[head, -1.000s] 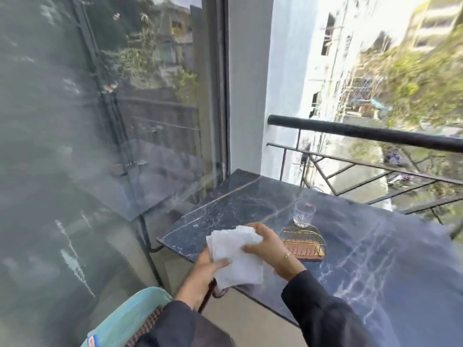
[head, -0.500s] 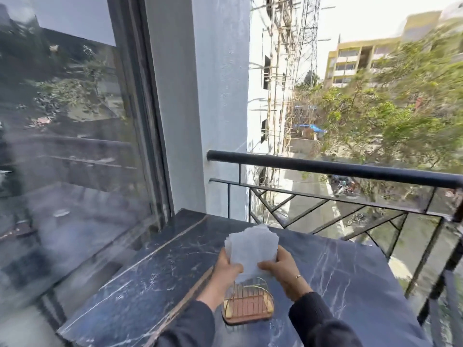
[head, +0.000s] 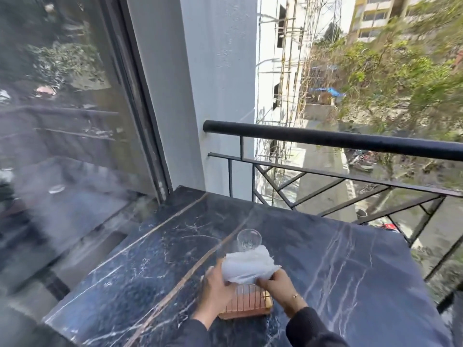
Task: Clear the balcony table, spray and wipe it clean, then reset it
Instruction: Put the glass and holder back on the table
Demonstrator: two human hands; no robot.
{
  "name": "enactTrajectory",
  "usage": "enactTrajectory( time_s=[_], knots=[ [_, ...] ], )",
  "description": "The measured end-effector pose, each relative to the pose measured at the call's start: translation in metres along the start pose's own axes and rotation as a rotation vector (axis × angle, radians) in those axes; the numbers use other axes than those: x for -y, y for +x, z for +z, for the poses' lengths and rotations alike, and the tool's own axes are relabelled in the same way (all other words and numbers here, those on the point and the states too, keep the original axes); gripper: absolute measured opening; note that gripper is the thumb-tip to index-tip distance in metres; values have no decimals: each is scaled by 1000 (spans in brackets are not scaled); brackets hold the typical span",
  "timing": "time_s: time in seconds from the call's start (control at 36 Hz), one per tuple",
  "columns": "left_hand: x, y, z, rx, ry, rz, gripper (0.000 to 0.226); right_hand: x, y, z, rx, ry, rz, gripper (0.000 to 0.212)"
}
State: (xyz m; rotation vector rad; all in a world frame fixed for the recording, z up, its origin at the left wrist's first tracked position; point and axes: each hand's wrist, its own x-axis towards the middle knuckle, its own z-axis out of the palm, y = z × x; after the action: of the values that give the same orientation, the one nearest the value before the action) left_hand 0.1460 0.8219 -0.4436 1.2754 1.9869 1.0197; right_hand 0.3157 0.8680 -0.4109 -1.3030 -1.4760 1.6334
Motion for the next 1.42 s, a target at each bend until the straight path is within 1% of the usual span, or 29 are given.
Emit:
enactTrajectory(
  time_s=[0.06, 0.08, 0.14, 0.19, 0.25, 0.31, 0.33, 0.36, 0.39, 0.42, 0.47, 0.5, 0.53, 0.56, 0.61, 0.64, 0.69, 0.72, 0.83, 0.92, 0.97, 1.03, 1.08, 1.11, 1.17, 1.25, 1.33, 1.42],
  knots=[
    [-22, -14, -11, -19, 85, -6, 56, -2, 1, -4, 46, -11, 25, 14],
    [-29, -19, -14, -25, 126, 4, 53, -3, 2, -6, 52, -29, 25, 9],
    [-30, -22, -15, -39, 170, 20, 48, -5, 3, -10, 56, -82, 10, 11],
    [-26, -20, -15, -39, 158, 26, 58, -8, 4, -16, 45, -148, -4, 9],
    [-21, -19, -13, -14, 127, -3, 67, -10, 7, -21, -24, -207, -39, 16],
    [-18, -18, -13, 16, 93, -18, 70, -11, 7, -23, -79, -211, -85, 14],
    [-16, -17, -12, 36, 74, -25, 72, -10, 7, -23, -86, -201, -93, 11],
    [-16, -16, -11, 69, 67, -29, 74, -8, 7, -23, -79, -194, -99, 13],
    [-16, -15, -10, 109, 61, -34, 78, -6, 7, -23, -48, -220, -99, 24],
    [-18, -15, -11, 148, 55, -30, 85, -3, 7, -22, 4, -266, -101, 39],
    [-22, -13, -12, 178, -5, -17, 106, 1, 8, -20, 114, -387, -91, 69],
    [-24, -12, -13, 166, -70, -10, 116, 1, 9, -19, 148, -440, -84, 77],
    [-28, -10, -14, 136, -147, -16, 121, 1, 11, -17, 158, -482, -87, 80],
    [-31, -6, -15, 94, -232, -34, 116, 0, 13, -17, 147, -510, -72, 79],
    [-41, 7, -16, 15, -360, -111, 79, 3, 15, -17, 108, -550, -73, 77],
    [-43, 16, -17, -8, -345, -131, 61, 4, 16, -18, 95, -566, -79, 77],
    [-44, 34, -20, -11, -182, -113, 36, 4, 17, -23, 80, -569, -73, 76],
    [-42, 44, -22, 18, -94, -88, 34, 4, 17, -27, 72, -557, -58, 72],
    [-51, 76, -22, 214, 248, 87, 67, 1, 17, -55, -12, -519, -29, 57],
    [-66, 95, -13, 372, 377, 203, 100, 2, 18, -82, -85, -463, 25, 53],
    [-72, 110, -5, 452, 455, 278, 110, 1, 20, -100, -149, -441, 46, 56],
    [-77, 121, 3, 516, 514, 339, 111, -1, 25, -115, -191, -403, 65, 60],
    [-80, 132, 12, 574, 572, 392, 106, -2, 31, -128, -253, -365, 83, 74],
    [-81, 136, 14, 594, 610, 426, 102, -2, 35, -134, -281, -342, 91, 73],
    [-83, 146, 18, 612, 664, 491, 90, 1, 44, -140, -307, -319, 96, 59],
    [-87, 156, 18, 633, 659, 503, 79, 9, 57, -142, -346, -270, 84, 52],
    [-84, 172, 17, 646, 689, 520, 79, 14, 80, -143, -360, -239, 70, 51],
    [-78, 190, 8, 562, 644, 460, 78, 21, 102, -139, -370, -229, 68, 47]
  ],
)
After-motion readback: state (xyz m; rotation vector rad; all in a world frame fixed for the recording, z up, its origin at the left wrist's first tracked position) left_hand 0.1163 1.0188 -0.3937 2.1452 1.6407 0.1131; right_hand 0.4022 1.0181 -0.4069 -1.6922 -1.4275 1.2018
